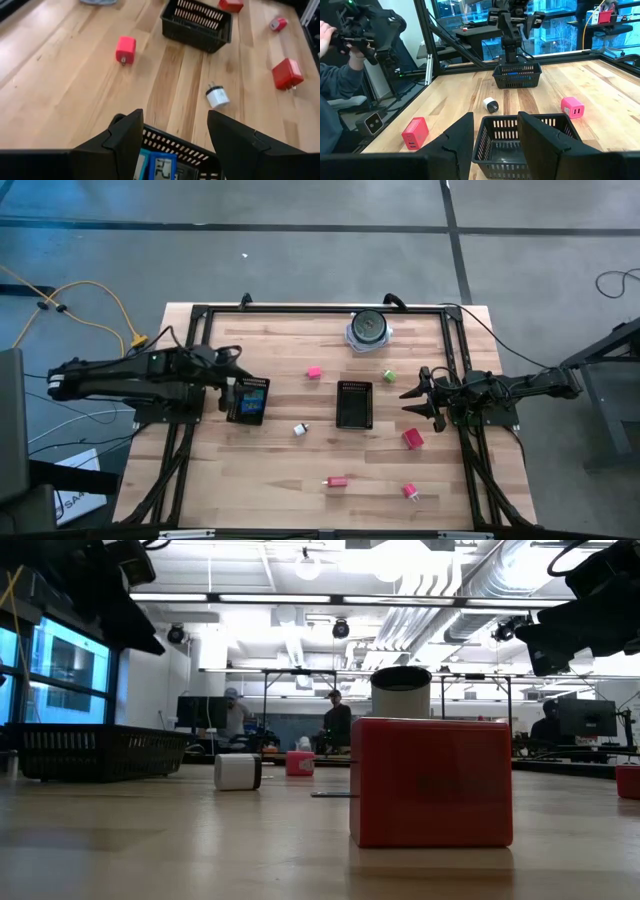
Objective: Pick & Place Office items
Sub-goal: Put the green charger adapter into the right black bin
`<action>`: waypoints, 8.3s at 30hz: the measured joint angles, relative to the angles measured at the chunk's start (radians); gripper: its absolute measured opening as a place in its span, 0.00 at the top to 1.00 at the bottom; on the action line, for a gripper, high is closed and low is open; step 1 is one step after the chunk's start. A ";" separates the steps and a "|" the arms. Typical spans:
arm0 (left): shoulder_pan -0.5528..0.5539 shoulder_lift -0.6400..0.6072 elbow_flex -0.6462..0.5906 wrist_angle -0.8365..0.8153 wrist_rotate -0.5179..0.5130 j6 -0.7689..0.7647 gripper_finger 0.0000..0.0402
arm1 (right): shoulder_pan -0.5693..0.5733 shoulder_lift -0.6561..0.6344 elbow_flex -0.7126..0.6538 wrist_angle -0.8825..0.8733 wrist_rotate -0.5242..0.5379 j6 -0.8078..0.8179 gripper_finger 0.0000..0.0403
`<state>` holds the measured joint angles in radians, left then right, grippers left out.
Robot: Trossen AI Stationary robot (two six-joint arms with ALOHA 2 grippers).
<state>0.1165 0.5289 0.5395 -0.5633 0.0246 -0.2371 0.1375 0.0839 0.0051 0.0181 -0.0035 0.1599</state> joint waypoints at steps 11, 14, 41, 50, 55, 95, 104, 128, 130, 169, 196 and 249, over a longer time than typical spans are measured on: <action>0.000 -0.068 -0.001 0.000 0.000 -0.008 0.46 | 0.000 0.000 0.000 0.000 0.000 0.000 0.65; 0.000 -0.068 -0.001 0.000 0.000 -0.010 0.46 | 0.000 0.000 0.000 0.000 0.000 0.000 0.65; -0.001 -0.062 -0.001 0.026 0.000 -0.006 0.46 | 0.000 0.000 0.000 0.000 0.000 0.000 0.65; -0.001 -0.062 -0.001 0.026 0.000 -0.006 0.46 | 0.000 0.000 0.000 0.000 0.000 0.000 0.65; -0.001 -0.062 -0.001 0.026 0.000 -0.006 0.46 | 0.000 0.000 0.000 0.000 0.000 -0.005 0.65; -0.001 -0.062 -0.001 0.026 0.001 -0.006 0.46 | 0.000 0.264 0.244 -0.004 0.299 -0.164 0.65; -0.001 -0.062 -0.001 0.026 0.000 -0.006 0.46 | 0.001 0.483 0.405 -0.225 0.318 -0.121 0.65; -0.001 -0.061 -0.001 0.026 0.001 -0.005 0.46 | 0.066 0.756 0.657 -0.601 0.304 -0.006 0.65; -0.001 -0.062 -0.001 0.027 0.001 -0.006 0.46 | 0.065 0.785 0.659 -0.623 0.376 -0.005 0.65; -0.001 -0.062 -0.001 0.026 0.001 -0.006 0.46 | -0.361 1.014 0.798 -0.885 0.152 0.342 0.65; -0.001 -0.062 -0.001 0.026 0.001 -0.006 0.46 | -0.423 1.185 0.839 -0.825 0.090 0.386 0.65; -0.001 -0.061 -0.001 0.026 0.001 -0.006 0.46 | -0.421 1.463 0.887 -0.823 0.109 0.299 0.40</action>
<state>0.1158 0.4675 0.5385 -0.5369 0.0253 -0.2428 -0.2832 1.5467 0.8917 -0.8048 0.1052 0.4591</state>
